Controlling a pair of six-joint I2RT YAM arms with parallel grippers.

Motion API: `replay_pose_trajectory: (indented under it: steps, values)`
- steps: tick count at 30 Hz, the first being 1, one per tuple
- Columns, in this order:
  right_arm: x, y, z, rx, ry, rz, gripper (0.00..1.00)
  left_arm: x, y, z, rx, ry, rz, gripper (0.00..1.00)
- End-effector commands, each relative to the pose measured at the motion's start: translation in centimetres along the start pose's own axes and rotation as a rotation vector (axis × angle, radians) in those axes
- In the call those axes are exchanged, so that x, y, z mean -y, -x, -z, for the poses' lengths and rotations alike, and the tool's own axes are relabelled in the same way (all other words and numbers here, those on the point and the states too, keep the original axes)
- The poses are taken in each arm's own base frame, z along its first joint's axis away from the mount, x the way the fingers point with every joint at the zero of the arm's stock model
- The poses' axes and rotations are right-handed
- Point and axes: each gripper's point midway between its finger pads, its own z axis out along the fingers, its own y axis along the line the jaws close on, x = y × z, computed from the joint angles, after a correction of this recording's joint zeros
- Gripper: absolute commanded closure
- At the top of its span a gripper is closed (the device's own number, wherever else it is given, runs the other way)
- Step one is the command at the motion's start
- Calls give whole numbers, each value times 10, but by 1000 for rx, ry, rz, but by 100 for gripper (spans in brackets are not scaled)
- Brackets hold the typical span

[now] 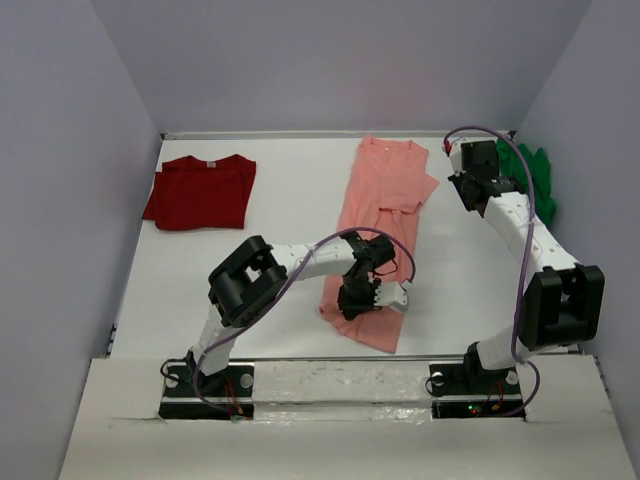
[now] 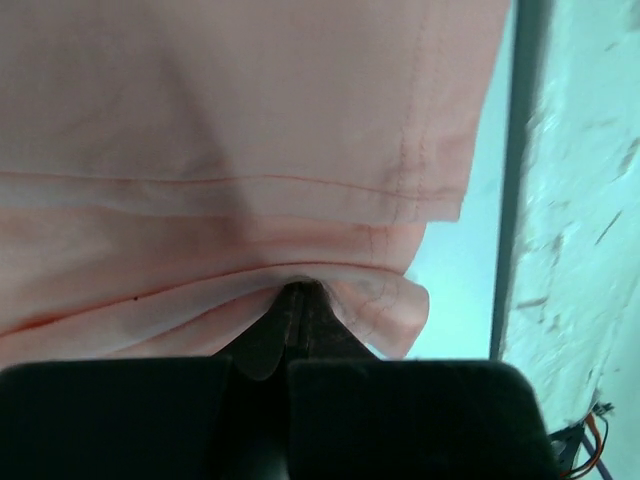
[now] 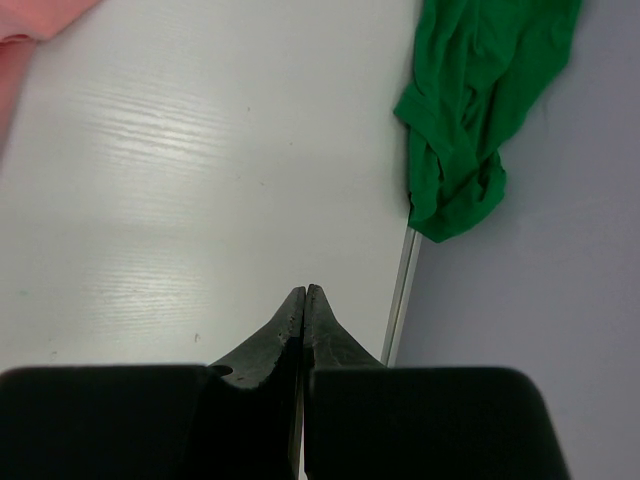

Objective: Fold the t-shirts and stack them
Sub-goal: Fold the tshirt

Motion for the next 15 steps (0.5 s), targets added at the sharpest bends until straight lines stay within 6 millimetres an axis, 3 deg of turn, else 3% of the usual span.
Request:
replay_pose_trajectory:
  steps: [1, 4, 8, 11, 13, 15]
  values:
    - [2, 1, 4, 12, 6, -28, 100, 28, 31, -7, 73, -149, 15, 100]
    - [0, 0, 2, 6, 12, -24, 100, 29, 55, -5, 127, -182, 7, 100]
    - [-4, 1, 2, 9, 34, -27, 100, 25, 65, 5, 132, -171, 1, 100]
    - [-3, 4, 4, 19, 42, -26, 100, 20, 74, 31, 160, -111, -40, 100]
    - [-1, 7, 5, 25, 36, -23, 100, 21, 79, 60, 183, -66, -87, 100]
    - [-1, 7, 2, 17, 36, -17, 100, 25, 74, 82, 178, -51, -84, 93]
